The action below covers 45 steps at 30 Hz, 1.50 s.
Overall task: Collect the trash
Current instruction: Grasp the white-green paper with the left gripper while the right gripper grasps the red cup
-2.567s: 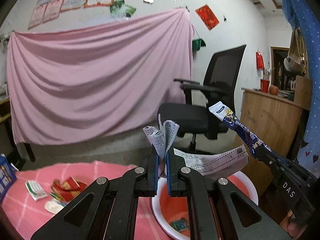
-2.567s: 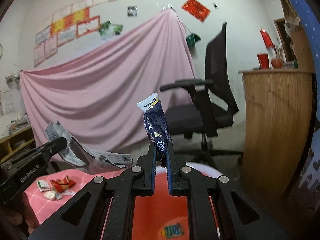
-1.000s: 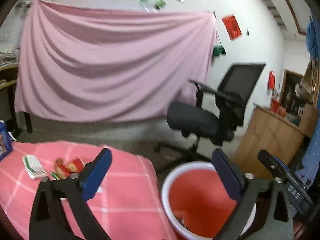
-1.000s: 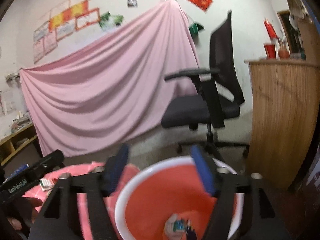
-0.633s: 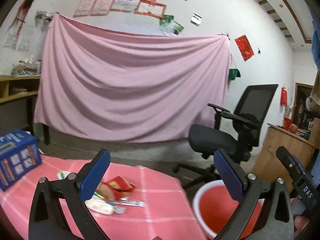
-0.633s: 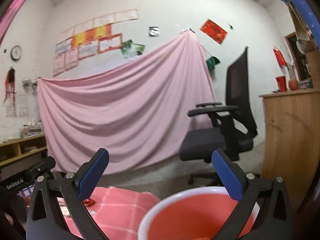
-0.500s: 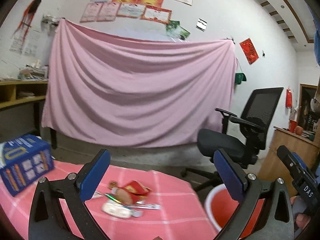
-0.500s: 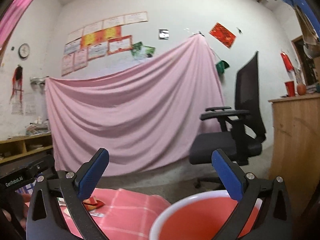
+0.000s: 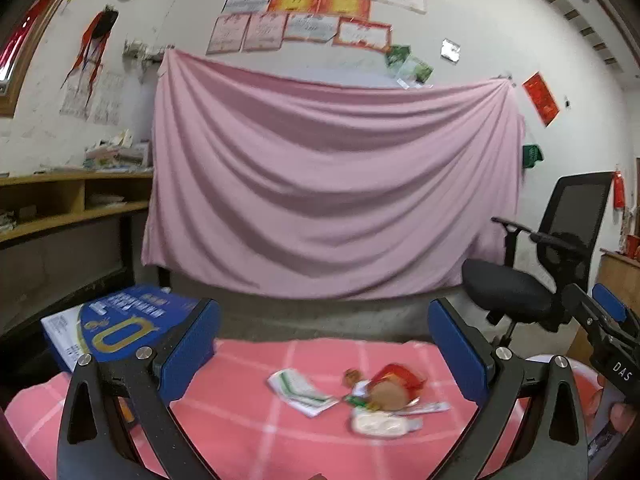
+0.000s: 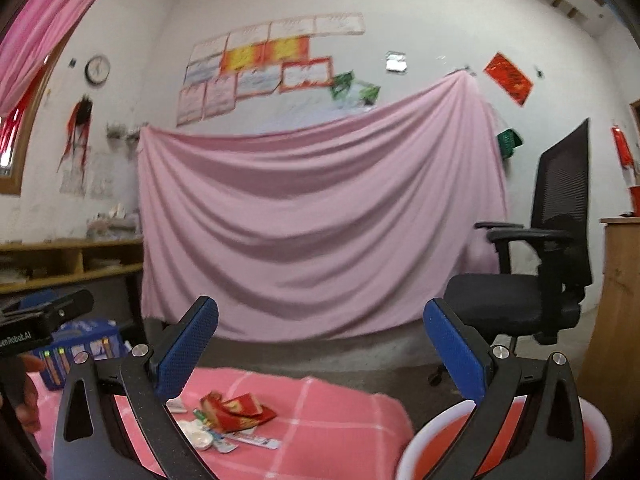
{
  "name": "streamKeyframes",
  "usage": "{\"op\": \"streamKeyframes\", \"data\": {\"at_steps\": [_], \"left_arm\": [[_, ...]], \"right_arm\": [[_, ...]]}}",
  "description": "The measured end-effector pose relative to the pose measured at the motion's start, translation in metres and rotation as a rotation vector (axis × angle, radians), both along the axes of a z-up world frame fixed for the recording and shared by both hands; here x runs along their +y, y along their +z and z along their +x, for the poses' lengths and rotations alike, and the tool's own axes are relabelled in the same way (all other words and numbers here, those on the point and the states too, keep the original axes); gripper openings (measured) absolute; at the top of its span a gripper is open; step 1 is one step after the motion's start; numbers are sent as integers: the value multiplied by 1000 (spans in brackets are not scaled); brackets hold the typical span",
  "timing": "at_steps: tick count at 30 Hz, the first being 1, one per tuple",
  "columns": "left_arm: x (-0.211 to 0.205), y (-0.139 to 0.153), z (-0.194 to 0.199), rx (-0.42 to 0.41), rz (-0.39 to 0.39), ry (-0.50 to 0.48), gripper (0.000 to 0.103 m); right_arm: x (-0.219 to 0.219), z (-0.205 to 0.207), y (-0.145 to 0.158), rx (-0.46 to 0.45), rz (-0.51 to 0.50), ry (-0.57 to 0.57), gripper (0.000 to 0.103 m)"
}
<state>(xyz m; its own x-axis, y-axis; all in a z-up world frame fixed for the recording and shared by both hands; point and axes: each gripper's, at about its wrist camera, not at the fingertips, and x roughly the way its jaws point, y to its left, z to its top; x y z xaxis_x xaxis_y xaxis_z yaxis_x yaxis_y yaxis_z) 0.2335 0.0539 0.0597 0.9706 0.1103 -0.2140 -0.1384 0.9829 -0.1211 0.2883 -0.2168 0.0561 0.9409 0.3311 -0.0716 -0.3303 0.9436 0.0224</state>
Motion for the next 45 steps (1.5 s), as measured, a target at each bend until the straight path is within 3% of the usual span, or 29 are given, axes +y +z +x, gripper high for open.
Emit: {"op": "streamKeyframes", "data": {"at_steps": [6, 14, 20, 24, 26, 30, 35, 42, 45], "left_arm": [[22, -24, 23, 140, -13, 25, 101], [39, -54, 69, 346, -61, 12, 98], [48, -78, 102, 485, -123, -50, 68], [54, -96, 120, 573, -177, -93, 49], [60, -103, 127, 606, -232, -112, 45], [68, -104, 135, 613, -275, -137, 41], [67, -101, 140, 634, -274, -166, 17], [65, -94, 135, 604, -279, -192, 11], [63, -89, 127, 559, -270, -200, 9]], "right_arm": [[32, 28, -18, 130, -88, 65, 103], [52, 77, -45, 395, -141, 179, 103], [70, 110, -70, 580, -186, 263, 103], [81, 118, -82, 644, -206, 305, 100], [88, 119, -85, 654, -230, 324, 99], [94, 123, -92, 687, -256, 333, 96], [101, 130, -102, 749, -289, 344, 86], [103, 127, -103, 750, -305, 371, 63], [98, 124, -103, 751, -283, 377, 58]]}}
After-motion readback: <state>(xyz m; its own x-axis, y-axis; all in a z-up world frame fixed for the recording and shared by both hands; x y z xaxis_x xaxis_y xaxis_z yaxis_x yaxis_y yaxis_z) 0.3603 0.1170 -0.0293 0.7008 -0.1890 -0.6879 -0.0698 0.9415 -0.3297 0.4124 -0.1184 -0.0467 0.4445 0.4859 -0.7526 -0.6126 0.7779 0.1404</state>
